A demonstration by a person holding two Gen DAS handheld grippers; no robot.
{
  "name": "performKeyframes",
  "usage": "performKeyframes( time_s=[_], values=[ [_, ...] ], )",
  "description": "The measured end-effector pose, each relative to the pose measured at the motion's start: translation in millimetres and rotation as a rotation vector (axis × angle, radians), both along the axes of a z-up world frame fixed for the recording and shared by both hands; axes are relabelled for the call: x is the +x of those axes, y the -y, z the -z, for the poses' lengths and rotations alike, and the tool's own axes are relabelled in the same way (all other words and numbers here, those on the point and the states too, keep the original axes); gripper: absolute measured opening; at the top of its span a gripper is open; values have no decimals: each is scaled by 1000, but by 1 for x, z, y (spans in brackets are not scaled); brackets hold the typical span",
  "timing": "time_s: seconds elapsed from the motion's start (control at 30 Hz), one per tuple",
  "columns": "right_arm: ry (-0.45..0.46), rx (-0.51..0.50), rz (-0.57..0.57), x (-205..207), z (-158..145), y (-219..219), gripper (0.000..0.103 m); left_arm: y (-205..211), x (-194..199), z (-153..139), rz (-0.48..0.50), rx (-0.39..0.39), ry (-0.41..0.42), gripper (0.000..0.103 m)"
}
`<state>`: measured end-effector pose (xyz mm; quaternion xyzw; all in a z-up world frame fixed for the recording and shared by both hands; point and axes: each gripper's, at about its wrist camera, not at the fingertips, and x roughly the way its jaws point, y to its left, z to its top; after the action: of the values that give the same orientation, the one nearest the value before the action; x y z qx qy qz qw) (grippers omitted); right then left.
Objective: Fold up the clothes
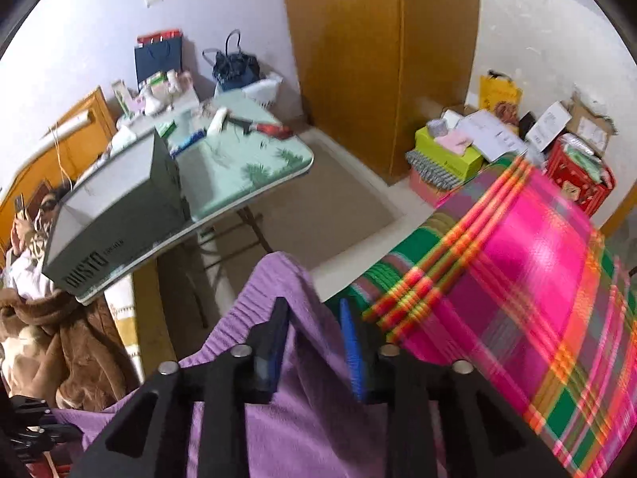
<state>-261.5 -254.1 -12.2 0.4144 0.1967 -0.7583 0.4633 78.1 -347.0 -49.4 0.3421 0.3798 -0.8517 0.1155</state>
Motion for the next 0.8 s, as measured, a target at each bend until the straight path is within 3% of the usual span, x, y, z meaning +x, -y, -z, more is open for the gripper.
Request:
performKeyframes(
  time_s=[0.1, 0.2, 0.33, 0.6, 0.73, 0.8],
  values=[
    [-52, -77, 10, 13, -36, -35, 32, 1, 10, -11, -27, -42, -14, 26],
    [-102, -163, 29, 30, -73, -88, 32, 10, 24, -19, -121, -89, 3, 26],
    [-166, -224, 92, 50, -97, -181, 32, -3, 26, -36, -113, -146, -24, 26],
    [-55, -203, 509, 23, -60, -397, 39, -80, -45, -57, 166, -208, -55, 26],
    [-14, -184, 682, 9, -33, -472, 43, -121, -77, -51, 279, -224, -43, 26],
    [76, -216, 753, 0, -12, -505, 44, -138, -91, -46, 329, -235, -23, 26]
  ],
)
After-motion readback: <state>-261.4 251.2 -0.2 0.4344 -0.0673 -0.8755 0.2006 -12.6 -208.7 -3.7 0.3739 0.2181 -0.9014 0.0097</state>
